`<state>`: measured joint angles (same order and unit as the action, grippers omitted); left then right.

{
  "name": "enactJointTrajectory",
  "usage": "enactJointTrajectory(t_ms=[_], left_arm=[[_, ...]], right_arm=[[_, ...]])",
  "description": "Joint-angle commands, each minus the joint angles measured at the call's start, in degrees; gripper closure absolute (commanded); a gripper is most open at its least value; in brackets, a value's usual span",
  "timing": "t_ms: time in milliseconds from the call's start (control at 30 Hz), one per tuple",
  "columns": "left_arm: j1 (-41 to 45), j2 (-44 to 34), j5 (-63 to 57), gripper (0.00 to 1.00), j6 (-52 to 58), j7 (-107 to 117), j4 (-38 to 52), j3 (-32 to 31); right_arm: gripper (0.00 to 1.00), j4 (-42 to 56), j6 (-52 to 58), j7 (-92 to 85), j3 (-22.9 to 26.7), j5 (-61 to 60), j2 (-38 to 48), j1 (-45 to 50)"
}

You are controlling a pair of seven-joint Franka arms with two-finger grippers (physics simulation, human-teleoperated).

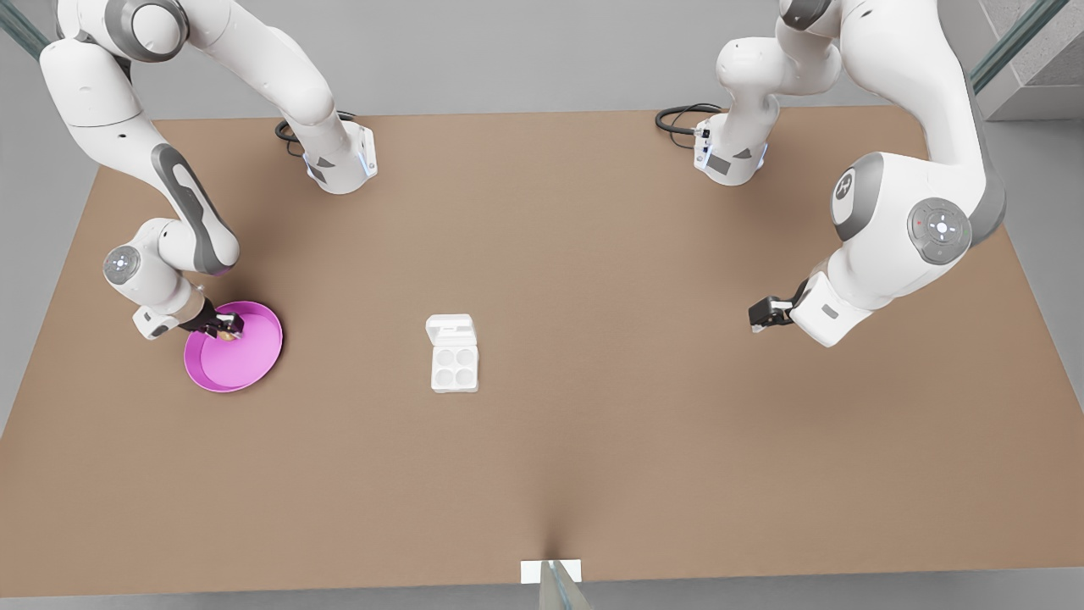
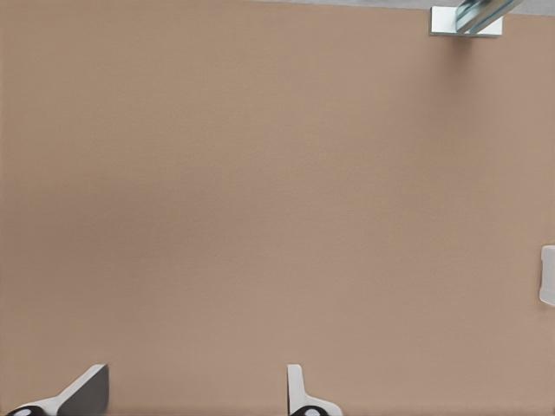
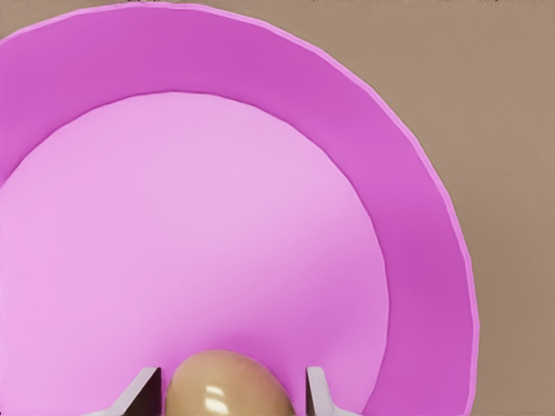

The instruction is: Pack egg into the box and close the box lid

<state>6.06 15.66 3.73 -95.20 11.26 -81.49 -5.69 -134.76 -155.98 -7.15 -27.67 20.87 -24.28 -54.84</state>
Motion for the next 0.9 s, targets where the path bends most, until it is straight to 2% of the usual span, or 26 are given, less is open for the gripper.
enactJointTrajectory(t_ms=[0,133,200,267,433,500,567,633,733,833,867], left_arm=[[0.0,-0.1,0.0,0.00,0.0,0.2,0.0,0.0],[0.1,-0.1,0.0,0.00,0.0,0.2,0.0,0.0],[0.0,0.0,0.0,0.00,0.0,0.2,0.0,0.0],[0.1,0.0,0.0,0.00,0.0,0.2,0.0,0.0],[0.1,0.0,0.0,0.00,0.0,0.2,0.0,0.0],[0.2,-0.1,0.0,0.00,0.0,0.2,0.0,0.0],[0.2,-0.1,0.0,0.00,0.1,0.3,0.0,0.0],[0.1,-0.1,0.0,0.00,0.0,0.2,0.0,0.0],[0.0,-0.1,0.0,0.00,0.0,0.2,0.1,0.0],[-0.1,-0.1,0.0,0.00,0.0,0.2,0.1,0.0],[-0.1,-0.1,0.0,0.00,0.1,0.2,0.1,0.0]], right_arm=[[0.30,0.0,-0.1,-0.1,0.0,-0.3,0.0,0.3],[0.32,-0.1,-0.2,-0.1,0.0,-0.3,0.0,0.1],[0.44,-0.1,-0.3,-0.1,0.0,-0.3,0.0,0.1],[0.51,-0.1,-0.5,-0.1,0.0,-0.3,0.0,0.1],[0.52,-0.6,-0.1,-0.1,0.0,-0.3,1.4,0.2],[0.52,-0.9,3.5,0.0,-0.1,-0.4,4.7,0.3],[0.53,-0.7,7.8,2.3,-2.6,-0.6,7.6,0.6],[0.53,0.2,12.2,5.4,-7.6,-4.3,8.9,0.7],[0.53,5.8,19.9,13.5,-8.4,-10.5,9.1,10.3],[0.53,14.4,27.0,25.1,-6.9,-16.1,6.6,24.8],[0.53,18.7,28.8,28.8,0.6,-18.6,4.7,36.8]])
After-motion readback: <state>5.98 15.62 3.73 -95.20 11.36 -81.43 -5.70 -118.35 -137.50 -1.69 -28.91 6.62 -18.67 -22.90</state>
